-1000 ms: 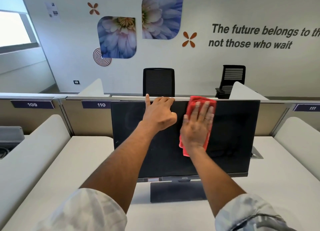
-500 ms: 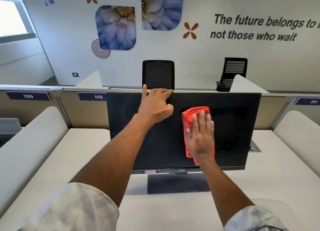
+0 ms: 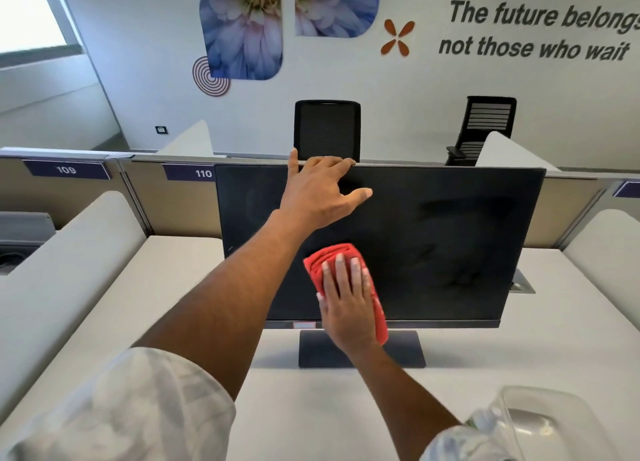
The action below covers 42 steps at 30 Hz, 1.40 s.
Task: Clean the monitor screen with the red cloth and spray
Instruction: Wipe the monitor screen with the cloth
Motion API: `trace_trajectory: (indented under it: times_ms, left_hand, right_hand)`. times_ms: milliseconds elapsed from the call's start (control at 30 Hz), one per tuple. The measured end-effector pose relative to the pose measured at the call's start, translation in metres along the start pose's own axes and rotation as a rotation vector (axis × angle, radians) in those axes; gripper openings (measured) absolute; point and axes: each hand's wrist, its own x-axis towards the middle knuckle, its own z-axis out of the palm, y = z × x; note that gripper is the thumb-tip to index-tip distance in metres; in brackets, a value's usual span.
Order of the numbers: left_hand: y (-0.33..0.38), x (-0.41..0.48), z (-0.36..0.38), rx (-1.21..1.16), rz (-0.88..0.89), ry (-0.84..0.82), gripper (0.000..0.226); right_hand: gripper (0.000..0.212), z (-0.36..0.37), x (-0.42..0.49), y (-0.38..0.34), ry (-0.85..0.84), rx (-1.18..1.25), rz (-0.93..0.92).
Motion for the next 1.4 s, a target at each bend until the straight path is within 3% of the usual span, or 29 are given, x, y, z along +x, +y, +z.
trace_trajectory:
  times_ms: [133,200,400,500,567,633,833,967,1067,1200,1300,1400]
  left_hand:
    - [-0.005,-0.002,-0.001,0.020,-0.002,0.006,0.081]
    - [-0.002,-0.002,-0.001,0.015,0.001,0.006,0.083]
    - [0.001,-0.001,-0.001,0.015,0.005,0.004,0.084]
    - [0.003,0.000,0.000,0.023,0.004,0.008,0.083]
    - [0.002,0.000,0.000,0.027,-0.004,0.012,0.082]
    - [0.002,0.000,0.001,0.031,-0.012,0.007,0.081]
    - [0.004,0.000,0.002,0.033,-0.014,0.018,0.080]
    - [0.000,-0.003,0.001,0.024,-0.011,0.009,0.080]
    - [0.001,-0.002,0.000,0.023,-0.001,0.002,0.080]
    - [0.000,-0.001,0.001,0.017,-0.002,0.004,0.080]
    - [0.003,0.000,0.002,0.015,0.000,0.015,0.079]
    - [0.003,0.000,0.001,0.015,-0.010,0.021,0.078]
  right_hand:
    - [0.066,0.007,-0.015,0.021,-0.046,-0.079,-0.145]
    - [0.068,0.004,-0.021,0.046,-0.028,-0.106,-0.115]
    - [0.065,-0.023,-0.041,0.119,0.057,-0.004,0.507]
    - [0.062,-0.029,-0.035,0.112,0.075,0.111,0.766]
    - [0.060,-0.027,-0.028,0.092,0.085,0.166,0.839]
    - [0.059,-0.020,-0.028,0.072,0.062,0.134,0.781]
    - [0.065,0.012,-0.081,0.009,-0.225,0.059,0.183]
    - [0.071,0.009,-0.083,0.016,-0.270,0.003,0.108]
    - [0.061,-0.002,-0.089,0.041,-0.272,-0.080,0.156]
    - [0.053,-0.024,-0.103,0.081,-0.271,-0.181,0.494]
    - [0.081,-0.030,-0.102,0.085,-0.455,-0.288,0.589]
    - [0.103,-0.021,-0.094,0.061,-0.676,-0.440,0.536]
